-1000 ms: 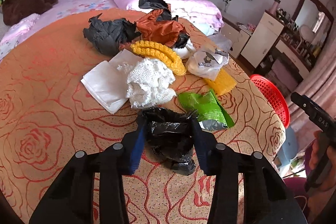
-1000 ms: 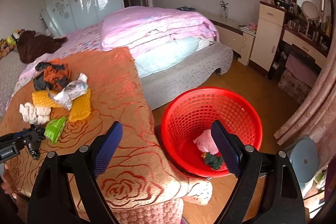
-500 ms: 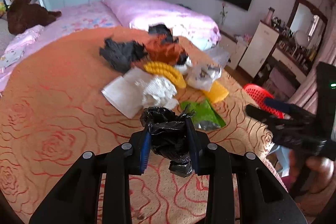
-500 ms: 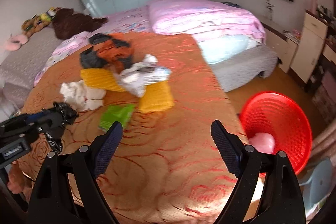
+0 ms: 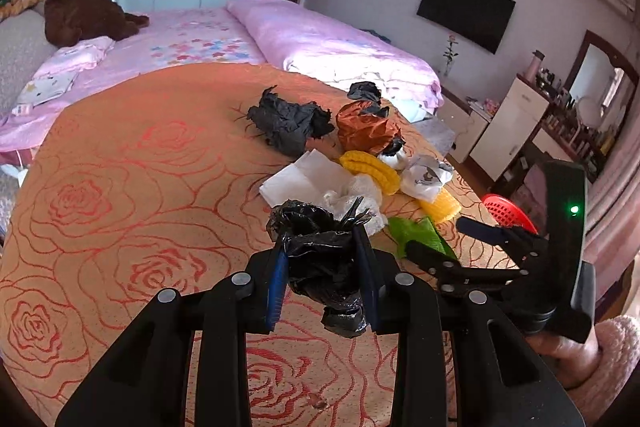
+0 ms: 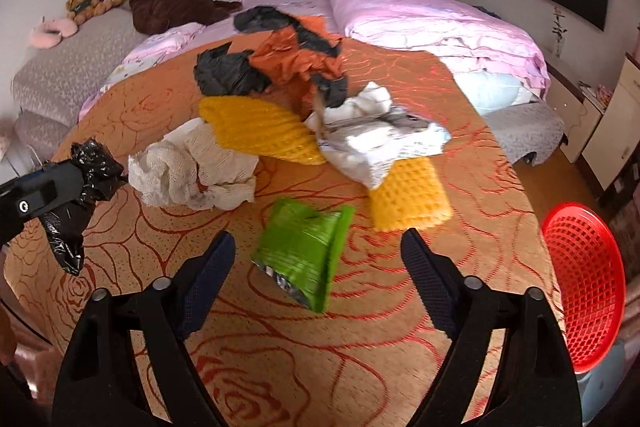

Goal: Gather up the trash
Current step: 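Grasp the green snack packet with the right tool while the left holds the black bag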

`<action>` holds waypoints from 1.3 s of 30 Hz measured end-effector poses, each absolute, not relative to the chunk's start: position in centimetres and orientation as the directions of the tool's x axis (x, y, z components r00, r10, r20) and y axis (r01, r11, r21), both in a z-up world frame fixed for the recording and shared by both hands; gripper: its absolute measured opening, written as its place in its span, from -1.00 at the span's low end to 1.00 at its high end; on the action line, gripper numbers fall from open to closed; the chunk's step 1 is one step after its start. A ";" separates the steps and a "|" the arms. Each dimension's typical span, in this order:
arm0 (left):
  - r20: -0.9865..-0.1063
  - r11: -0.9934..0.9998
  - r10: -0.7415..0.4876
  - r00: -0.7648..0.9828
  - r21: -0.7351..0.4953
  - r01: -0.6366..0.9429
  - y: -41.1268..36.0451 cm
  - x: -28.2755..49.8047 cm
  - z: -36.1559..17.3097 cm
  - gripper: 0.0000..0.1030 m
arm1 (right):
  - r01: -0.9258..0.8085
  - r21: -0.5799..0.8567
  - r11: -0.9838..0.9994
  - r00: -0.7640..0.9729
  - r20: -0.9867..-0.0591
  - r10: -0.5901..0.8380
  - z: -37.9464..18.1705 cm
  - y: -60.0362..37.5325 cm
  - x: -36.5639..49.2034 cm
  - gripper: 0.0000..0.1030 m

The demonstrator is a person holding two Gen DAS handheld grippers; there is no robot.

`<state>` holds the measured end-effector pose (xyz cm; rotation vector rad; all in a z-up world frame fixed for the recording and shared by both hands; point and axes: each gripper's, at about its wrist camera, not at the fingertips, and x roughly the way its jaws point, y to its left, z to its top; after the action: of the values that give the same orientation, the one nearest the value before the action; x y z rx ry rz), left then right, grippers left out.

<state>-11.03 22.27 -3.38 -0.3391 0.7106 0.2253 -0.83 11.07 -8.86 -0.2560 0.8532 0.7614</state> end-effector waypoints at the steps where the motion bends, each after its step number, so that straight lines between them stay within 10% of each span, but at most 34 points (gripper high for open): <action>1: -0.671 0.922 0.086 0.737 -0.227 -0.315 22.3 -11.0 -3.4 -0.43 | -0.702 0.085 0.708 0.413 -0.760 0.501 -9.1 11.4 -0.7 0.44; 14: -0.648 0.919 0.104 0.755 -0.227 -0.322 22.1 -11.4 -2.9 -0.43 | -0.718 0.079 0.692 0.400 -0.767 0.503 -9.8 12.2 -0.9 -0.26; 39: -0.602 0.947 0.117 0.790 -0.171 -0.271 19.9 -9.4 -0.9 -0.43 | -0.673 0.110 0.732 0.482 -0.685 0.547 -4.4 5.8 -1.0 -0.29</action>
<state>-9.36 19.88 -0.87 -0.2553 0.6280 0.2110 -1.03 5.81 -4.37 -0.1824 0.7641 0.7480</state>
